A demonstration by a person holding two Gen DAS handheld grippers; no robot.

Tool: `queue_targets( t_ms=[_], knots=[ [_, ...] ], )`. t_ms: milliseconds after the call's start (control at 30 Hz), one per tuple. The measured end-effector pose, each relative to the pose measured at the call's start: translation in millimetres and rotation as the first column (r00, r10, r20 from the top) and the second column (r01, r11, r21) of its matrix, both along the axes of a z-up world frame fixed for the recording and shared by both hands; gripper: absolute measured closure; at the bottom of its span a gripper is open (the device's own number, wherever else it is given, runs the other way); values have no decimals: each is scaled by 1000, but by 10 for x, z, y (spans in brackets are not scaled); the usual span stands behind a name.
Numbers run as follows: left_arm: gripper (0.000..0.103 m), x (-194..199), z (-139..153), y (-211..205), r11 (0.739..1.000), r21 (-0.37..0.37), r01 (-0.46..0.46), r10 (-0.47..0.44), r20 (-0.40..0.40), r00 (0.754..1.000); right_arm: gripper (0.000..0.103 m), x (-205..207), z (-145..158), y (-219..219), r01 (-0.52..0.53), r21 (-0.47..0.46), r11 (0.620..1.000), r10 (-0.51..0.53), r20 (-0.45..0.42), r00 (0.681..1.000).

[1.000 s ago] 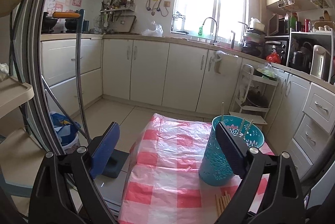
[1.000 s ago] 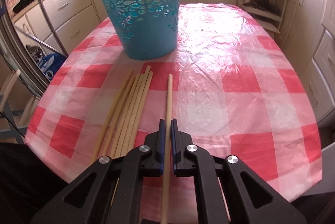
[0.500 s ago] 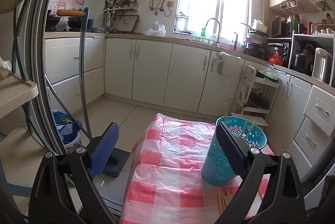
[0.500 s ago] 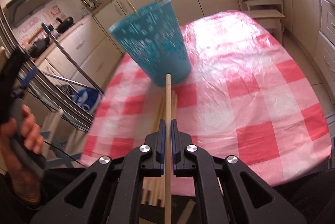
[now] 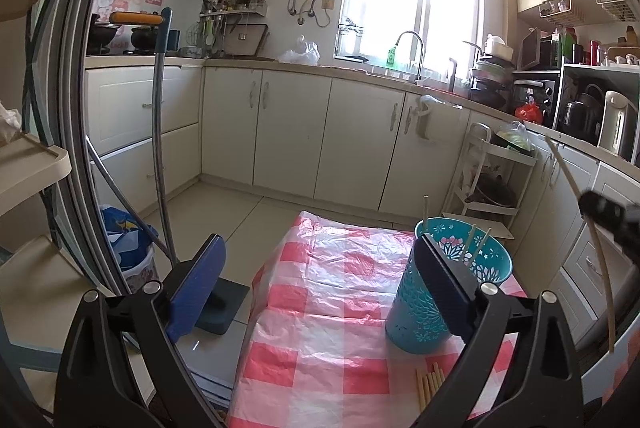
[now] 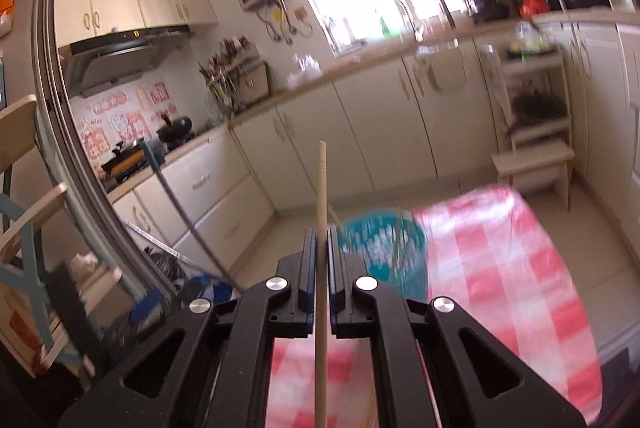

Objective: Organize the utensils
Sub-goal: 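Lift the chopstick with the right tool and drop it into the basket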

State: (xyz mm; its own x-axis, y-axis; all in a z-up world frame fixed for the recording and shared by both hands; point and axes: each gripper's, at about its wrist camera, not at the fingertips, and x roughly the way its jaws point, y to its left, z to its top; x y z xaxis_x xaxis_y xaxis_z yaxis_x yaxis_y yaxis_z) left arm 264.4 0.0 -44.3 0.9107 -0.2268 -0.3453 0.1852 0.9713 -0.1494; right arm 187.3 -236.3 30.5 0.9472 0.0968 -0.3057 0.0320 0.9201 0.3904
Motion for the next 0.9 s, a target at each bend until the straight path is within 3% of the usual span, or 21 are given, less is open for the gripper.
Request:
queue_targets(
  t_ms=[267, 367, 500, 800, 900],
  knots=[
    [11, 100, -45, -27, 1000, -14, -5, 5, -43, 999, 97, 811, 184, -119, 148, -52, 988, -141, 121, 983],
    [11, 160, -68, -50, 1000, -21, -5, 3, -65, 998, 97, 1149, 79, -153, 175, -86, 981, -167, 92, 982],
    [11, 204, -87, -88, 1000, -30, 1, -3, -90, 996, 97, 1475, -169, -218, 175, -99, 980, -177, -18, 984],
    [10, 243, -106, -141, 1000, -13, 5, -6, -107, 994, 95, 1413, -528, -172, 116, -110, 987, -130, -131, 983],
    [10, 246, -107, -131, 1000, -5, -4, 3, -106, 994, 81, 1148, -511, -43, 80, -140, 987, -95, -110, 989]
  ],
)
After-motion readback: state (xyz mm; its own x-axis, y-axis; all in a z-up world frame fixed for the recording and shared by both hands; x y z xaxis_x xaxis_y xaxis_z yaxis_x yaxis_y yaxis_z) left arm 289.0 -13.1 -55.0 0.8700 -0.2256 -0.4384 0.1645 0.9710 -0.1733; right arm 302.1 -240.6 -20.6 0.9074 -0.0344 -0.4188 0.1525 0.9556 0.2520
